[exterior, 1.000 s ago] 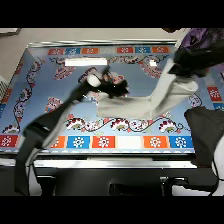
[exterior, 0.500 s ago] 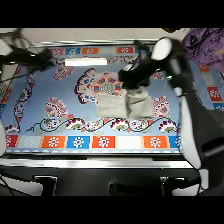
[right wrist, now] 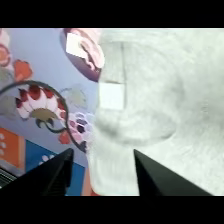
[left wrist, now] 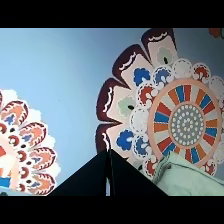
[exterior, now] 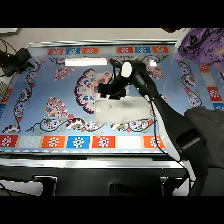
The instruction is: Fold the clothes and pants, and hang the long-sleeved shirts on hangers.
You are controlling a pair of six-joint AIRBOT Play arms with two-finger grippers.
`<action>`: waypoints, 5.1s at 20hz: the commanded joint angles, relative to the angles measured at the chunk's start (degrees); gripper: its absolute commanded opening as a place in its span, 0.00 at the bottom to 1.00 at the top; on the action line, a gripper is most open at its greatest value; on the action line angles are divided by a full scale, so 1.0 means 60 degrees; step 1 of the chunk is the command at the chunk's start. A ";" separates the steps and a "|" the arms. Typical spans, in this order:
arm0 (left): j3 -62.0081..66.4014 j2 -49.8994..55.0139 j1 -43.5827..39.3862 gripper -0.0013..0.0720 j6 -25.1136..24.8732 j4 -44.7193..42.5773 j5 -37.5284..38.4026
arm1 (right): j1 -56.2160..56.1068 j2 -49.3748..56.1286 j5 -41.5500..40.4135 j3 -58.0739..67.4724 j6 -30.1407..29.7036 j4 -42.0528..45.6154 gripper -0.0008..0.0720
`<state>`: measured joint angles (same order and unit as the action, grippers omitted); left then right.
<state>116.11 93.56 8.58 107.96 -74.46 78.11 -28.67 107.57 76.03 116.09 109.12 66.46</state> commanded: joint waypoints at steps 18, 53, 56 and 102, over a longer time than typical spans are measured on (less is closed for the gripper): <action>-0.0124 0.0033 -0.0273 0.04 -0.0022 -0.0033 0.0055 | 0.7861 -0.1949 0.0200 -0.6054 -0.5082 -0.3865 0.77; -0.0124 0.0452 -0.0452 0.04 0.0018 -0.0026 0.0554 | 0.7588 -0.0710 -0.1687 -0.0732 -0.0280 -0.0892 0.06; -0.0124 0.0444 -0.0452 0.04 0.0018 -0.0026 0.0590 | 0.8710 -0.0809 -0.1745 -0.0616 0.0004 -0.1351 0.06; -0.0117 0.0226 -0.0688 0.04 0.0080 -0.0036 0.1086 | 1.1242 -0.6790 0.2302 -0.7635 0.4470 0.7293 0.06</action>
<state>115.37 94.91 4.45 108.44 -74.61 84.68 38.76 70.15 90.98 78.04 135.09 106.78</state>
